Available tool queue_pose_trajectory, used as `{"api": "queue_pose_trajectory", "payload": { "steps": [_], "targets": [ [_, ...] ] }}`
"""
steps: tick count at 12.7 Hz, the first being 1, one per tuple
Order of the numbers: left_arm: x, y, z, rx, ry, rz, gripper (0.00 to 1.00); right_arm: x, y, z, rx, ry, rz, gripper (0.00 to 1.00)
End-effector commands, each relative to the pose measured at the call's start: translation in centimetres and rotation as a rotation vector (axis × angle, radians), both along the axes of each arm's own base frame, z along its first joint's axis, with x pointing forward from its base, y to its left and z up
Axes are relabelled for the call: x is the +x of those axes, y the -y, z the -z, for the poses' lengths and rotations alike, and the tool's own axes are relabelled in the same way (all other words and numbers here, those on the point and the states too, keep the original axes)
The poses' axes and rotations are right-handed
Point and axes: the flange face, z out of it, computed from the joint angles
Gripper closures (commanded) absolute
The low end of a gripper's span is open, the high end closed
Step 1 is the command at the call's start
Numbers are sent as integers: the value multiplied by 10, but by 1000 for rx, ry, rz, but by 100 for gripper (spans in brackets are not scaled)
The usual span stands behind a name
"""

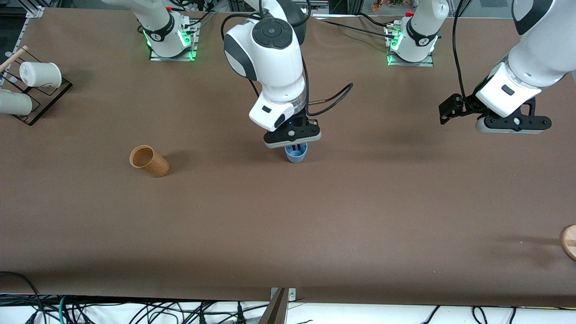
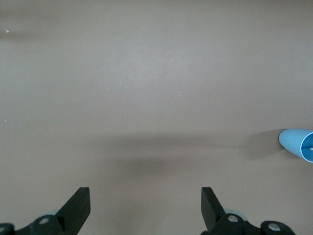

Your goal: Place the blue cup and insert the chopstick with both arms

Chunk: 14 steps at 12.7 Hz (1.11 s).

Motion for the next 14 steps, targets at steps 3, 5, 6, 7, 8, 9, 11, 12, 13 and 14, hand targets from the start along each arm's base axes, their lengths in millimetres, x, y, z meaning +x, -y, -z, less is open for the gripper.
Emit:
{"api": "queue_pose_trajectory", "payload": {
  "steps": [3,5,6,7,8,9,11,12,13,14],
  "targets": [
    [-4,-1,-3,-21,-3,16,0,4,-4,1,-4,30,12,14],
    [0,-2,2,-23,-6,14,0,11,7,-11,1,30,20,0],
    [1,-2,-2,-23,2,14,0,11,12,-22,8,32,24,0],
    [0,-1,-1,-23,0,15,0,18,29,-30,-7,12,41,0],
    [0,-2,-2,-23,2,14,0,22,47,-38,-29,-11,34,0],
    [0,-2,-2,-25,2,15,0,30,76,-49,-52,-34,14,0],
    [0,-2,-2,-23,2,15,0,44,160,-68,-73,-100,-30,0],
    [0,-3,-2,-24,0,14,0,47,204,-76,-62,-137,-55,0],
    [1,-4,-2,-24,-1,23,0,46,249,-83,-55,-176,-75,0],
    [0,-4,-1,-24,-2,31,0,43,296,-91,-53,-216,-97,0]
  ]
}}
